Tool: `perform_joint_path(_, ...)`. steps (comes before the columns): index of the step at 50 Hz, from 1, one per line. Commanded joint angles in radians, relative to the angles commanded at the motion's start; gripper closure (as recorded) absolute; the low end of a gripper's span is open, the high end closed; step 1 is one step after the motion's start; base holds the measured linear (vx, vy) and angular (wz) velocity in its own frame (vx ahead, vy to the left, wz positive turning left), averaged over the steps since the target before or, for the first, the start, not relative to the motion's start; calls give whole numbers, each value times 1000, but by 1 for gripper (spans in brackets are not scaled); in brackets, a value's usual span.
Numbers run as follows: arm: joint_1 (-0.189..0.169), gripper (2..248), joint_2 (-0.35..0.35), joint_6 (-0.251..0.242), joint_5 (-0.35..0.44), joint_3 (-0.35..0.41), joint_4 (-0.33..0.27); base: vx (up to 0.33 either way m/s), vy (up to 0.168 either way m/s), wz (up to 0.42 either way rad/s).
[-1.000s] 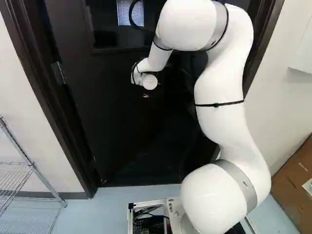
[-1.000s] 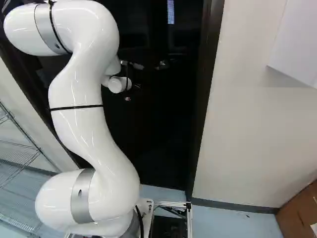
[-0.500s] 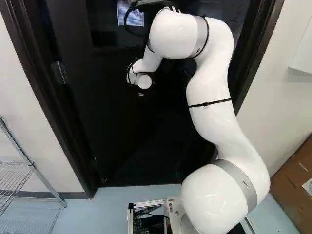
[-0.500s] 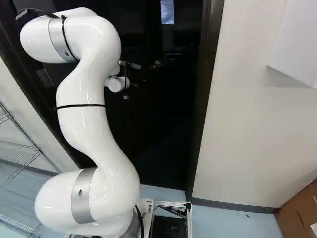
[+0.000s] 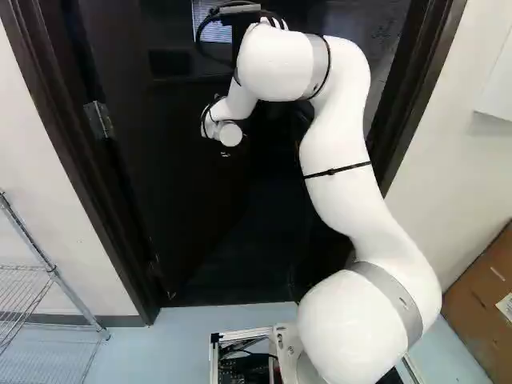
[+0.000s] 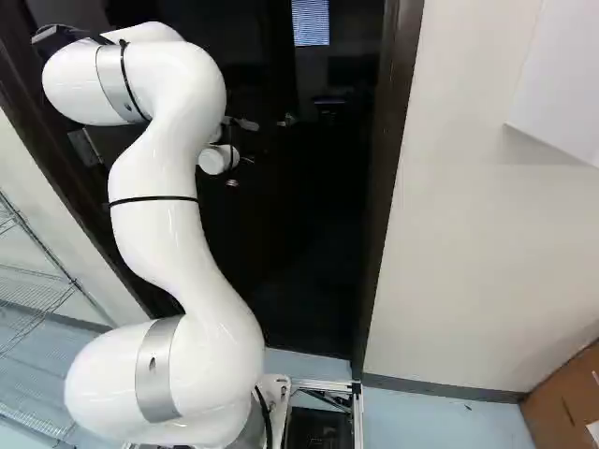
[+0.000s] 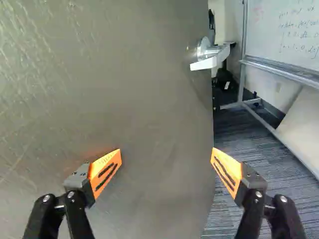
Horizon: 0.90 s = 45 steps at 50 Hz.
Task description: Open the door and move inside
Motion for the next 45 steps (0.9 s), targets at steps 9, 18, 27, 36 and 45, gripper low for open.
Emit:
perform_joint_path(9,17,3,-9,0,0,-12,-13,0,0,0)
perform_joint_path(18,33,3,-19,0,-5,-26,-26,0,0,0)
perform_joint_path(27,49,3,-32,0,-10,-44,-40,0,0,0)
perform_joint_path(36,65,3,-47,0,-14,-64,-54,0,0,0)
perform_joint_path(45,82,3,-64,0,-15,-87,-66,0,0,0)
